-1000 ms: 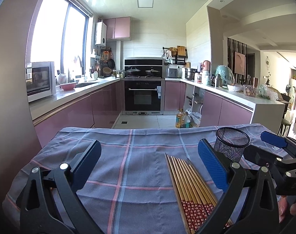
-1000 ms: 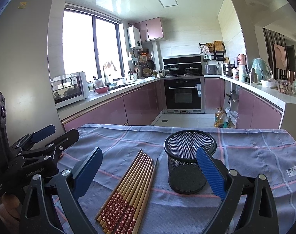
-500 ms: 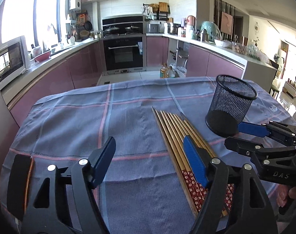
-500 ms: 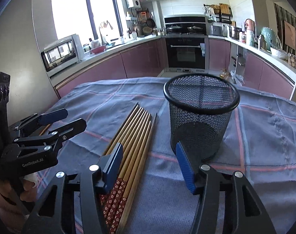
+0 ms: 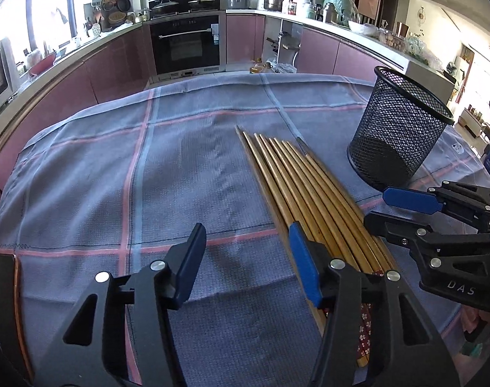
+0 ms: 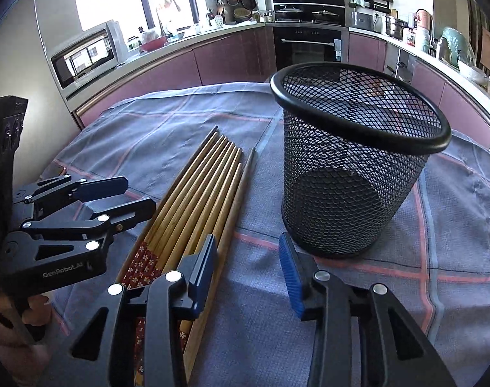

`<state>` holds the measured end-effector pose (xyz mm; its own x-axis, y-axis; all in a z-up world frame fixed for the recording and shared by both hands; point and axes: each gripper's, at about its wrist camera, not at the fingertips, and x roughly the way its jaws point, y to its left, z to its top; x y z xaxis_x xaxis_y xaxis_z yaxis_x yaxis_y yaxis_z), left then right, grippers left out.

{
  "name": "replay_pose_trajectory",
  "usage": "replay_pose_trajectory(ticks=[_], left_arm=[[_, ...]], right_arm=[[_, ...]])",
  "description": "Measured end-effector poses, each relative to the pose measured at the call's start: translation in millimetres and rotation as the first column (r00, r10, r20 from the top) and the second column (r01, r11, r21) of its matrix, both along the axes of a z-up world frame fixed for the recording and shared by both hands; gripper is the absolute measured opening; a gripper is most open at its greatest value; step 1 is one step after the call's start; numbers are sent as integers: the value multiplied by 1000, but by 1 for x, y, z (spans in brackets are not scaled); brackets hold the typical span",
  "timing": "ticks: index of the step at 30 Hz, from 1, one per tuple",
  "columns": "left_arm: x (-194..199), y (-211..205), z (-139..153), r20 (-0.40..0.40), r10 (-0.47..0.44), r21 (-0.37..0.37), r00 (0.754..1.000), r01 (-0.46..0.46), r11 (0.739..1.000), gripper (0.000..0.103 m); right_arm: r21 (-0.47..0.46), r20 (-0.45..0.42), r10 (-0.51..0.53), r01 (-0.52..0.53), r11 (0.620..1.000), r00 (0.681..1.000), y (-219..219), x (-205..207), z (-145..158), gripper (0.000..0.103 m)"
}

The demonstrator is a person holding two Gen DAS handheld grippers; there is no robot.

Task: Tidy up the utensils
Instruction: 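Lower the right gripper onto a chopstick and close on it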

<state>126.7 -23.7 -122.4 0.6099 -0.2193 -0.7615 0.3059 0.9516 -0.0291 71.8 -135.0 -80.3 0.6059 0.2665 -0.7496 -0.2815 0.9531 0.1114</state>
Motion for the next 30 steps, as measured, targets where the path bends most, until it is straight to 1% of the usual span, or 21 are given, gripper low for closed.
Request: replay_pose_trajectory(ticks=[10,13,15,19,21,22,24,26,27,29,30], left_arm=[[8,0,3,-28,-29,4,999,30,1000,51],[11,-4,5,-24,-28,28,999,28,999,48],[15,-4,6,-33,-30,22,999,31,999,41],[19,-2,5,-45,-34,4,998,34,999,40],[19,-5,5,-42,-38,14,998,38,999,36],[20,-8,5,-40,-38,21,998,39,999,35],[24,-12,4,-39,-41,30,998,42,999,27],[31,-12,1,-60,-35,14,998,36,999,23],[33,-13,2,-56,-36,18,998,37,999,20],[34,-16,1,-56,-44,7,997,44,999,13],[34,-16,0,-55,-38,5,998,38,999,13]], right_arm=[[-73,7,13,-12,997,1000,10,-1,1,38],[-78,-5,14,-14,997,1000,13,2,-2,34],[-79,-6,13,-13,997,1000,12,2,-2,34],[-67,-12,12,-13,998,1000,10,2,-2,33],[-72,-12,11,-12,997,1000,11,4,-1,33],[-74,-12,9,-10,997,1000,12,6,-1,31],[-73,-12,7,-8,997,1000,13,9,-1,29],[-57,-16,5,-6,998,1000,13,12,-1,27],[-49,-18,5,-6,999,1000,12,13,-1,26],[-40,-17,11,-12,999,1000,12,13,-1,21],[-27,-20,16,-17,999,1000,11,13,0,11]])
